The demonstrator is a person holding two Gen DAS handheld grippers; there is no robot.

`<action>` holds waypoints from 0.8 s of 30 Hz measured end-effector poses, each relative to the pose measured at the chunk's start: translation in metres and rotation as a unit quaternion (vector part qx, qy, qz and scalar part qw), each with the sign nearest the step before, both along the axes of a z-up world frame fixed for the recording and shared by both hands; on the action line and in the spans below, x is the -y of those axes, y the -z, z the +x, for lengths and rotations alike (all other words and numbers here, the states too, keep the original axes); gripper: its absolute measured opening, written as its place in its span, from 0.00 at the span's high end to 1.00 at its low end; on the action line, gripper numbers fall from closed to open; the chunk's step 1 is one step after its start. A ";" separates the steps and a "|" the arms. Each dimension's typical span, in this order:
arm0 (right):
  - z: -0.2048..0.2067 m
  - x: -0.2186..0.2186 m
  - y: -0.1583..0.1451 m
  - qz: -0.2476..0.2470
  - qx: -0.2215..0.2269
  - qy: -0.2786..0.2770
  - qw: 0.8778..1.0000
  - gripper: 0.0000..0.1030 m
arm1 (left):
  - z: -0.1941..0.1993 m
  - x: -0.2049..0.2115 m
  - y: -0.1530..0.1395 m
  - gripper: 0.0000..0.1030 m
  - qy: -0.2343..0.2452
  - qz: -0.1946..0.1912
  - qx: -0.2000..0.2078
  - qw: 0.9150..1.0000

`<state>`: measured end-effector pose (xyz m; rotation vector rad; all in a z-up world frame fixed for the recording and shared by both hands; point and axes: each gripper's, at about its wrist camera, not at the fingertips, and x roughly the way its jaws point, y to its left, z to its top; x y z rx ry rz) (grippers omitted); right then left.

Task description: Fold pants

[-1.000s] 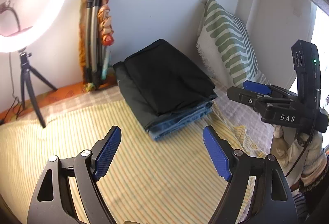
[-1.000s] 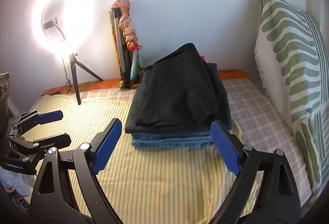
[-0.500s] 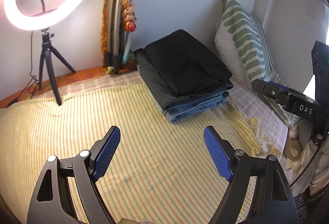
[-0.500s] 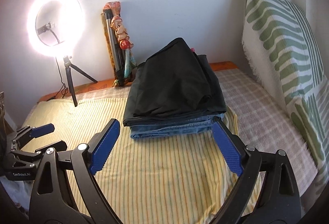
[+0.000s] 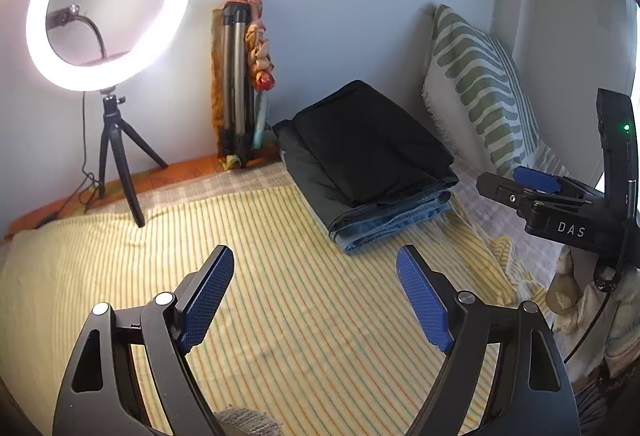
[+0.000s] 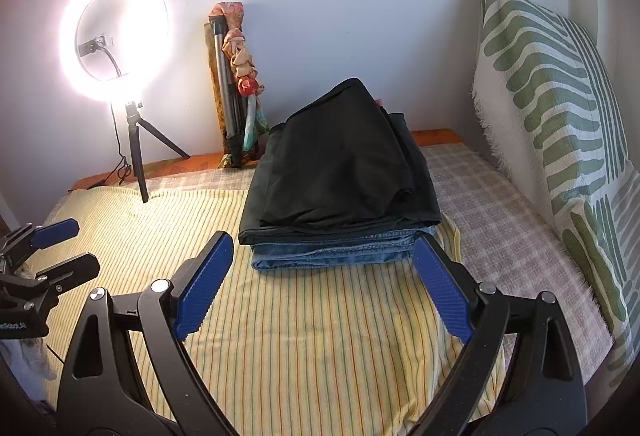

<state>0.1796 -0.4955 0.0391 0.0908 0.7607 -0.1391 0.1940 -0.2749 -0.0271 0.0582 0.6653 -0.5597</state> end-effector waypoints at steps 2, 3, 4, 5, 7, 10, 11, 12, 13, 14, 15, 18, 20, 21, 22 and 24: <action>0.000 0.000 0.000 -0.001 0.000 -0.001 1.000 0.09 | 0.001 0.002 0.000 0.18 0.005 -0.001 -0.004 1.000; 0.000 0.000 0.000 -0.001 0.000 -0.001 1.000 0.09 | 0.001 0.002 0.001 0.18 0.005 0.000 -0.005 1.000; 0.001 -0.001 0.000 -0.003 -0.001 -0.002 1.000 0.09 | 0.002 0.003 0.001 0.18 0.002 0.002 -0.004 1.000; 0.000 -0.001 0.000 -0.003 -0.001 -0.001 1.000 0.09 | 0.002 0.003 0.002 0.18 0.000 0.004 -0.003 1.000; 0.001 -0.001 0.000 -0.005 -0.001 -0.003 1.000 0.09 | 0.002 0.005 0.003 0.18 0.004 0.007 -0.003 1.000; 0.002 -0.001 0.000 -0.005 0.000 -0.005 1.000 0.09 | 0.002 0.006 0.005 0.18 0.004 0.009 -0.007 1.000; 0.001 -0.001 0.000 -0.006 0.000 -0.005 1.000 0.09 | 0.003 0.006 0.005 0.18 0.004 0.007 -0.009 1.000; 0.000 -0.002 0.000 -0.006 -0.001 -0.004 1.000 0.09 | 0.003 0.006 0.005 0.18 0.005 0.005 -0.011 1.000; 0.000 -0.002 0.000 -0.005 -0.001 -0.004 1.000 0.09 | 0.003 0.006 0.005 0.18 0.004 0.005 -0.011 1.000; 0.000 -0.001 -0.001 -0.005 -0.001 -0.003 1.000 0.09 | 0.003 0.006 0.005 0.18 0.003 0.006 -0.011 1.000; 0.001 -0.001 -0.001 -0.003 -0.001 -0.002 1.000 0.09 | 0.003 0.006 0.005 0.18 0.003 0.005 -0.010 1.000; 0.002 0.000 0.000 -0.004 0.000 -0.004 1.000 0.09 | 0.002 0.006 0.005 0.18 0.002 0.004 -0.010 1.000; 0.003 0.001 0.000 -0.004 -0.001 -0.004 1.000 0.09 | 0.002 0.006 0.005 0.18 0.004 0.004 -0.011 1.000; 0.003 0.001 0.000 -0.003 -0.001 -0.005 1.000 0.09 | 0.002 0.006 0.005 0.18 0.005 0.004 -0.011 1.000; 0.003 0.001 0.000 -0.003 -0.001 -0.006 1.000 0.09 | 0.002 0.006 0.005 0.18 0.004 0.005 -0.011 1.000; 0.002 0.000 0.000 -0.005 -0.001 -0.006 1.000 0.09 | 0.001 0.007 0.005 0.18 0.005 0.005 -0.010 1.000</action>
